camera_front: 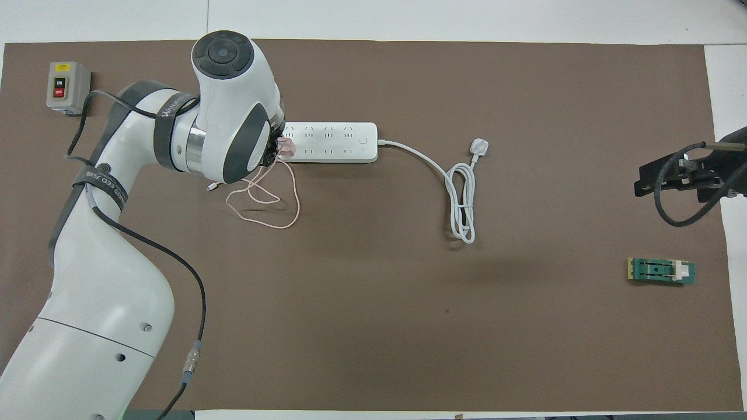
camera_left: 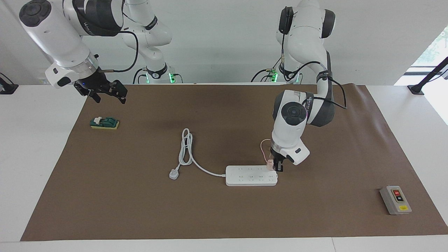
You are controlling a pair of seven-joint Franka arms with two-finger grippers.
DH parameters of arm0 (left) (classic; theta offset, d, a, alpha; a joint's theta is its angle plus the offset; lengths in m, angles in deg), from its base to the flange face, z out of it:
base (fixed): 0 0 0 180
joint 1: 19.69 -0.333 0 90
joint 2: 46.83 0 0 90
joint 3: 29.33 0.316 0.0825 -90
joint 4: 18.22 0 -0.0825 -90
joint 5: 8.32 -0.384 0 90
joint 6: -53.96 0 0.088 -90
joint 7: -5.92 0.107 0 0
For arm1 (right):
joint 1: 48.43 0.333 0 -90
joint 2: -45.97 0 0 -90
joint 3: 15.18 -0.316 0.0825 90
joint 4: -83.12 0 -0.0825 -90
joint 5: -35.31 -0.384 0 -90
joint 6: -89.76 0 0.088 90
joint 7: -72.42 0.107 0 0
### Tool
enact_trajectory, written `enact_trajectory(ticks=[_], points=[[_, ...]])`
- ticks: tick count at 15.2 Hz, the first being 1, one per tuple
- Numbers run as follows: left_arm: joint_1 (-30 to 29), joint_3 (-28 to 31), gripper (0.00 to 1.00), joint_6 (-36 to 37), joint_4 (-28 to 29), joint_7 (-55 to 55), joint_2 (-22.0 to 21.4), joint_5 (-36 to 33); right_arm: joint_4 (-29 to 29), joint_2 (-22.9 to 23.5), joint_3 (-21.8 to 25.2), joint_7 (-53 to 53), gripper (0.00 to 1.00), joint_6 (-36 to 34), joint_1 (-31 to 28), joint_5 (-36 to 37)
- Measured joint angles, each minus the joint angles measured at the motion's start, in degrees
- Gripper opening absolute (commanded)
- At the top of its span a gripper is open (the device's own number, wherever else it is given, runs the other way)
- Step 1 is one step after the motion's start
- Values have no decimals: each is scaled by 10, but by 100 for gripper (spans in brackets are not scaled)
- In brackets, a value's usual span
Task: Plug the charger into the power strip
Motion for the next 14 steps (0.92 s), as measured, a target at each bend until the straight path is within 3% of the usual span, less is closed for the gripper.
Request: enact_trajectory(ticks=[14], points=[[3,-4,0,-17,19,0,-10,0,0,0,0,0,100,0,0,0]])
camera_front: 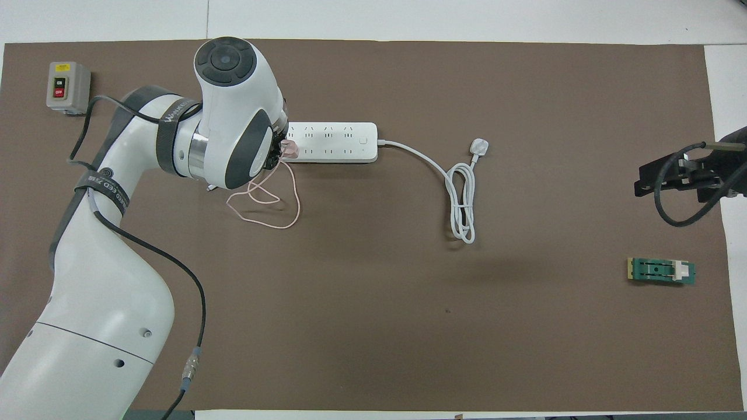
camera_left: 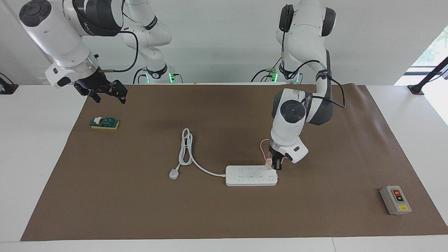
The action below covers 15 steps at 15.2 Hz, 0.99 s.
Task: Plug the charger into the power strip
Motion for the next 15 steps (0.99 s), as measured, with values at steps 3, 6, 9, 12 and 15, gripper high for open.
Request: enact_trajectory(ticks=[3,6,9,12,15], points=[[0,1,0,-3,2,0,-1,0,0,0,0,0,100,0,0,0],[-1,3,0,-9,8,2,-4,0,0,0,0,0,100,0,0,0],[-1,3,0,-21,20,5,-10,0,0,0,0,0,100,0,0,0],[-1,3,0,-27,26,5,-13,0,0,0,0,0,100,0,0,0],[-1,3,0,-29,29,5,-15,0,0,0,0,0,100,0,0,0]])
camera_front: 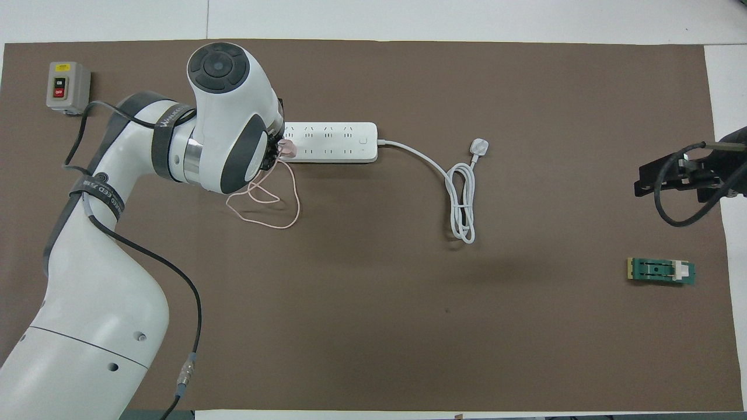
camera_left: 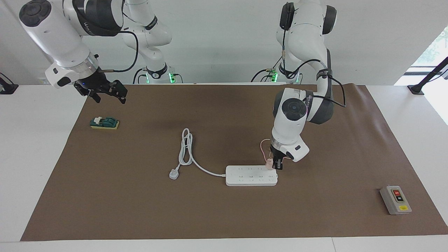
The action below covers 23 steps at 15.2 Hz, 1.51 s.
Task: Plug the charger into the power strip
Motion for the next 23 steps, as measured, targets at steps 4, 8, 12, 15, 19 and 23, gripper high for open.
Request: enact_trajectory(ticks=[4,8,12,15,19,23], points=[[0,0,0,0,17,1,-11,0,0,0,0,0,100,0,0,0],[0,0,0,1,29,1,-18,0,0,0,0,0,100,0,0,0],[0,0,0,3,28,1,-18,3,0,0,0,0,100,0,0,0],[-2,0,0,15,28,1,-18,6,0,0,0,0,100,0,0,0],[-4,2,0,35,13,1,-17,10,0,0,0,0,100,0,0,0],[-5,5,0,55,-14,1,-12,11,0,0,0,0,100,0,0,0]])
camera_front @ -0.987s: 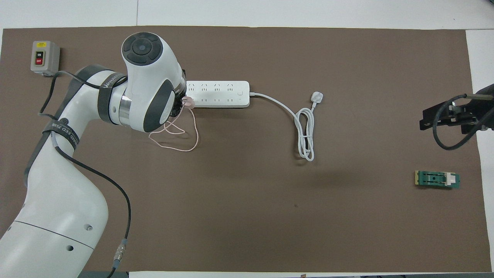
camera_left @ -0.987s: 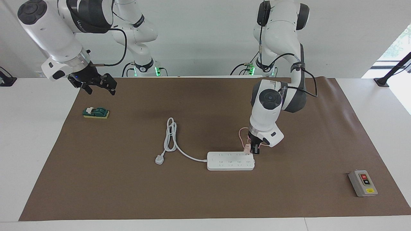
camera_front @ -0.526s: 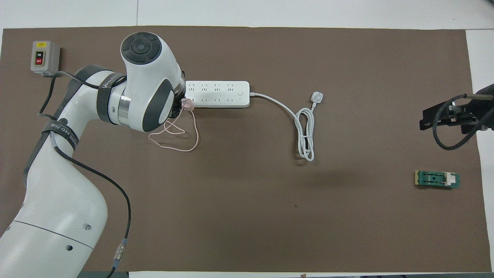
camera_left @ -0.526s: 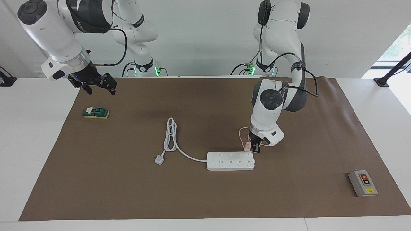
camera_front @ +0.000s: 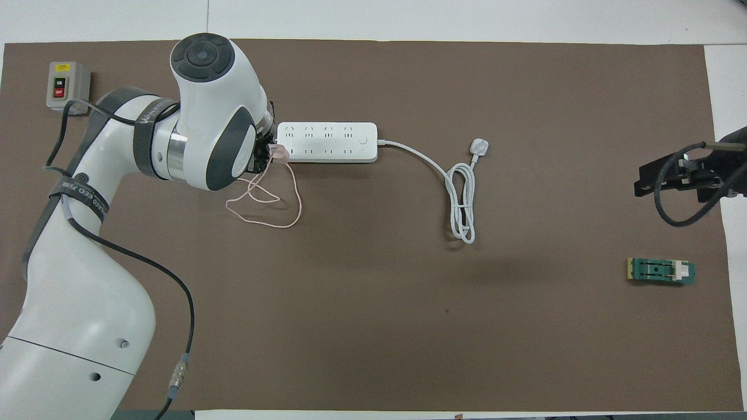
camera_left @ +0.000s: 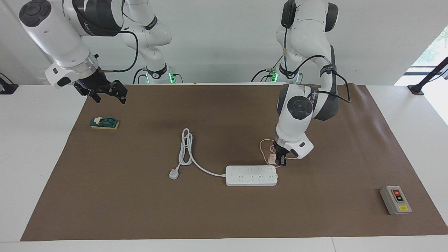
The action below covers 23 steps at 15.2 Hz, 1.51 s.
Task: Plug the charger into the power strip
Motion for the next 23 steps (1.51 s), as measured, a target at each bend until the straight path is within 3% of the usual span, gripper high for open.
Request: enact_trajectory(ticks=[23], points=[[1,-3,0,-37,-11,0,25,12,0,0,0,0,100,0,0,0]])
